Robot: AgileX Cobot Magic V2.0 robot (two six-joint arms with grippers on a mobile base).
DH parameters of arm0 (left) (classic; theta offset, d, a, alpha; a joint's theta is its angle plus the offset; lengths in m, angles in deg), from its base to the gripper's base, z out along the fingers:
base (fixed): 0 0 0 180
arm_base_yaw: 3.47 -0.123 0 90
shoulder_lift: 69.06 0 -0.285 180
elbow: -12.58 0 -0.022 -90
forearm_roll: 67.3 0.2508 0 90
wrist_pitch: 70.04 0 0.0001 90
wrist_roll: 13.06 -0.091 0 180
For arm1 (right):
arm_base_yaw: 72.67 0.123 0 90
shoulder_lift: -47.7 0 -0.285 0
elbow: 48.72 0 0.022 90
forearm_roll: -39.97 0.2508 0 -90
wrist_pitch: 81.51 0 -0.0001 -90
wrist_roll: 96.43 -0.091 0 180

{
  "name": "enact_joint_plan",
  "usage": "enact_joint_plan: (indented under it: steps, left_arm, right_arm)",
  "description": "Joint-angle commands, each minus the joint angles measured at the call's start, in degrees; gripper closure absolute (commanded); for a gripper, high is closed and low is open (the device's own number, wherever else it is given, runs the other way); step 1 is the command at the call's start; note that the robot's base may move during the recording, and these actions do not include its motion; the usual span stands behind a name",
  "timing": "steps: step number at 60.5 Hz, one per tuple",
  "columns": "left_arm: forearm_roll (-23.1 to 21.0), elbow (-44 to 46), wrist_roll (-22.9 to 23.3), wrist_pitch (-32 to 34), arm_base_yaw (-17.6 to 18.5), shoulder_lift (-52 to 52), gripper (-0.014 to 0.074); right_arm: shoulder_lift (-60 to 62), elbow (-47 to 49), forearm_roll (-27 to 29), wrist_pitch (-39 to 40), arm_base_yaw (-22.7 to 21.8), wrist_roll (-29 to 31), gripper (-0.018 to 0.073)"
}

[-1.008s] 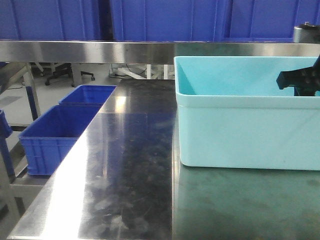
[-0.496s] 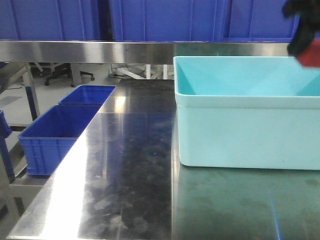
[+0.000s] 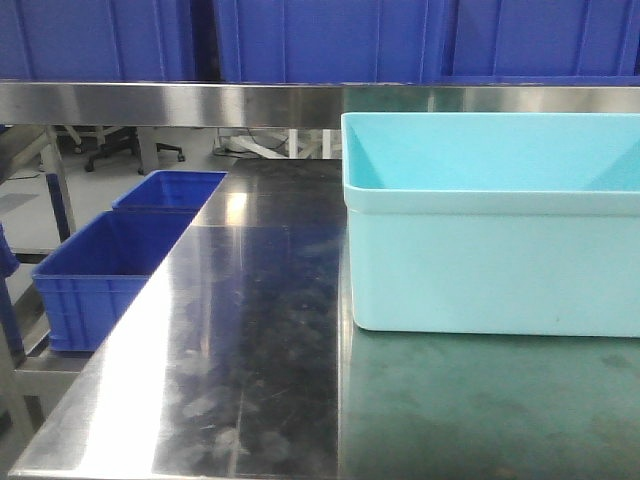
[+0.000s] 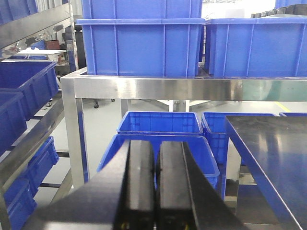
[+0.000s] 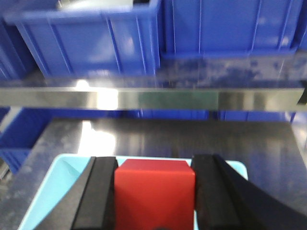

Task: Pick red cube and place on left shelf
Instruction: 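Raise the held red cube out of the bin with the right gripper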

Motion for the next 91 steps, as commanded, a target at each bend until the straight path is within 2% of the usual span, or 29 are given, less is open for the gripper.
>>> enact_joint_plan:
  steps: [1,13,18,30,44,53,68,91]
  left_arm:
    - [0.0,-1.4,0.0,4.9,0.2,-0.8,0.0495]
    - [0.0,-1.4,0.0,4.9,0.2,-0.8,0.0495]
    - [0.0,-1.4,0.0,4.9,0.2,-0.8,0.0495]
    - [0.0,-1.4,0.0,4.9,0.2,-0.8,0.0495]
    - [0.0,-1.4,0.0,4.9,0.2,-0.8,0.0495]
    - [0.0,-1.4,0.0,4.9,0.2,-0.8,0.0495]
    - [0.0,-1.4,0.0,4.9,0.2,-0.8,0.0495]
    - [0.0,-1.4,0.0,4.9,0.2,-0.8,0.0495]
  right_arm:
    - [3.3,-0.1,1.1,4.7,0.1,0.1,0.0502]
    - [7.3,-5.6,7.7,3.9,0.3,0.2,0.0502]
    - [8.3,-7.2,7.7,3.9,1.7,0.6,0.0502]
    - [8.3,-8.1,7.7,3.5,8.2,5.6,0.0502]
    - [8.3,-8.1,7.7,3.5,15.4,5.8,0.0502]
    - [7.5,-8.1,7.7,3.5,18.4,6.1,0.0502]
    - [5.8,-8.1,7.7,3.5,20.8,8.3,0.0502]
    - [5.8,-8.1,7.7,3.8,20.8,8.3,0.0502]
